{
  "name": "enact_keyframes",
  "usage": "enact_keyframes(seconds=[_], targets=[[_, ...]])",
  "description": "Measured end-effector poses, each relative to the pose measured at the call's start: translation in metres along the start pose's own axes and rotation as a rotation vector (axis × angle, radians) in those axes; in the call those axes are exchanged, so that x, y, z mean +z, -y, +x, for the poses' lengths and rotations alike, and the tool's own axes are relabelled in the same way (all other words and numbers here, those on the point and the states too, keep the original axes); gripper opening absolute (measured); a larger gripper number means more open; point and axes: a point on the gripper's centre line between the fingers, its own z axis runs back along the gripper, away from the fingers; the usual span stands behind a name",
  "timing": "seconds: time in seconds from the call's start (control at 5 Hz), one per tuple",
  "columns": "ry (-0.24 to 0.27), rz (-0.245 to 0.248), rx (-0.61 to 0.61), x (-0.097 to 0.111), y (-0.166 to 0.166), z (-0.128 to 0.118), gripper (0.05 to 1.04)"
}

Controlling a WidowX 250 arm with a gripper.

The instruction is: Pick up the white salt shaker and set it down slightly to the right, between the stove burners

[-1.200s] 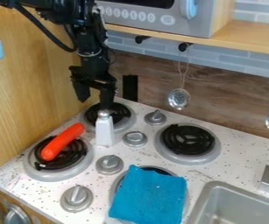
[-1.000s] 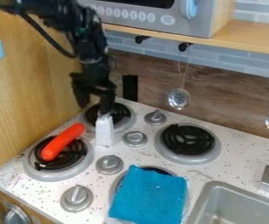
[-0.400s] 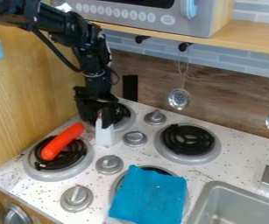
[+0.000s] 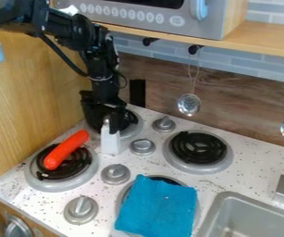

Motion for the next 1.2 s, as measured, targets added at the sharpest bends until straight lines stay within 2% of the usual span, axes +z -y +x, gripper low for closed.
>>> enact_keyframes(seconds=[0.2,0.4,0.6,0.8,1.2], targets=[[0.014,-0.009,0.015,0.000,0.000,0.008,1.004],[0.008,-0.015,0.035,-0.004,-0.001,0.013,0.952],[-0.003,-0.018,0.100,-0.010,-0.001,0.012,0.653],[-0.012,-0.020,0.154,-0.011,-0.002,0.010,0.600],[-0.018,-0.020,0.159,-0.013,-0.001,0.006,0.600]])
